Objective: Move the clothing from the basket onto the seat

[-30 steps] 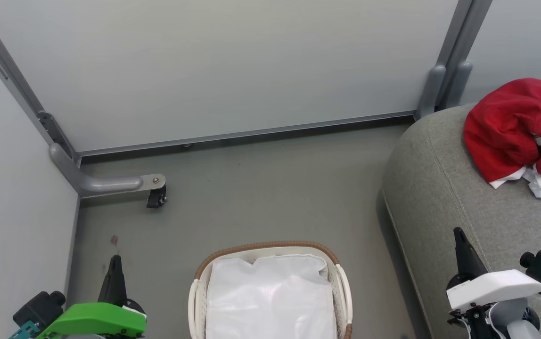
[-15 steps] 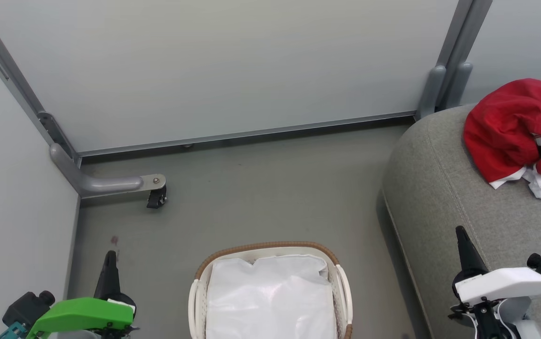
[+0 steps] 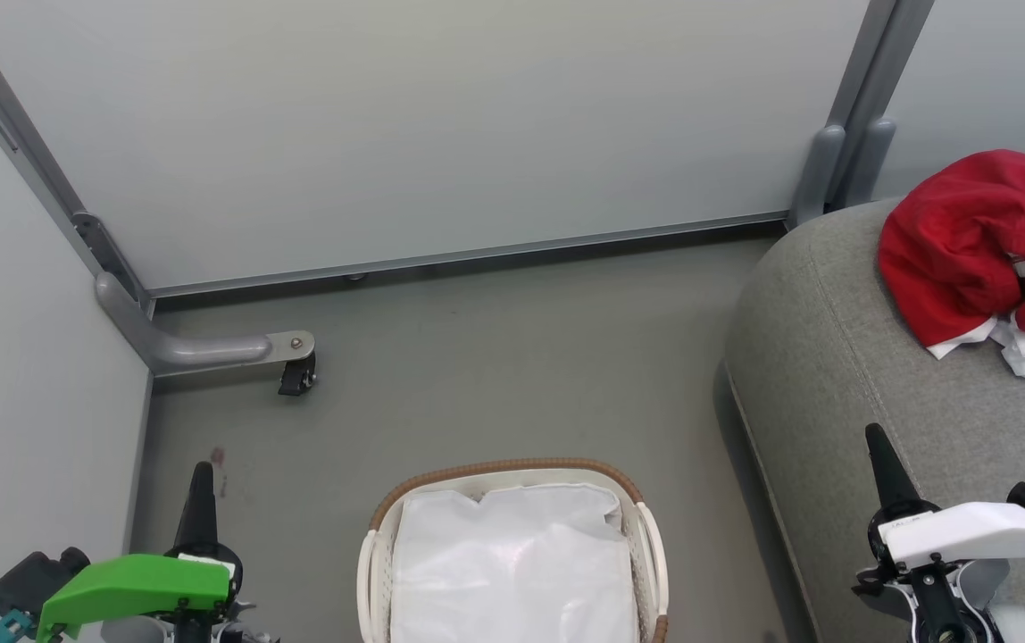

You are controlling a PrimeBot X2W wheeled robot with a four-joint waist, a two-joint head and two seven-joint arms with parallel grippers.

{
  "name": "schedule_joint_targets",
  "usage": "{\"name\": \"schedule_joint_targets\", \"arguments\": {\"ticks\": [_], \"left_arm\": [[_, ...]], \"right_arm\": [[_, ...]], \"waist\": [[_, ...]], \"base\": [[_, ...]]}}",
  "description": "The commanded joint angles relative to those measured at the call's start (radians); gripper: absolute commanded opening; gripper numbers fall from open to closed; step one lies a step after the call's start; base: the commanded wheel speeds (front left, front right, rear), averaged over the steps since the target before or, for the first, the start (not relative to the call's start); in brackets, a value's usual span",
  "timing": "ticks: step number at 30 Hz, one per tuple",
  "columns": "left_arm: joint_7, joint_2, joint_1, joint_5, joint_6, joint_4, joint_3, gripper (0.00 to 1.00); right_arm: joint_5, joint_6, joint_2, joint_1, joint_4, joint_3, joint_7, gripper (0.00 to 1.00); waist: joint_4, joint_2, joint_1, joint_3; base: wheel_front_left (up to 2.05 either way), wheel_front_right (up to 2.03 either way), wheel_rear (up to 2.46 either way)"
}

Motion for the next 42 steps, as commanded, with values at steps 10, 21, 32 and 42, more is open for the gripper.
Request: {"name": "schedule_joint_targets", "arguments": {"ticks": [10, 21, 32, 42], "left_arm": [[0.029, 0.005, -0.033, -0.103, -0.006, -0.021, 0.017, 0.00], [0.055, 0.005, -0.041, -0.193, -0.008, -0.030, 0.031, 0.00], [0.080, 0.005, -0.046, -0.272, -0.009, -0.038, 0.041, 0.00], [0.098, 0.006, -0.050, -0.341, -0.010, -0.046, 0.051, 0.00]], "right_arm": [[0.112, 0.000, -0.008, -0.022, -0.017, -0.010, 0.031, 0.00], [0.209, 0.000, -0.008, -0.024, -0.022, -0.018, 0.057, 0.00], [0.298, 0.000, -0.009, -0.027, -0.027, -0.024, 0.080, 0.00], [0.371, -0.001, -0.010, -0.027, -0.029, -0.028, 0.101, 0.00]], "waist": [[0.000, 0.0000, 0.0000, -0.001], [0.001, 0.0000, 0.0000, -0.002], [0.001, 0.0000, 0.0000, -0.003], [0.002, 0.0000, 0.0000, -0.004]], "base": [[0.00, 0.00, 0.00], [0.00, 0.00, 0.00], [0.00, 0.00, 0.00], [0.00, 0.00, 0.00]]}}
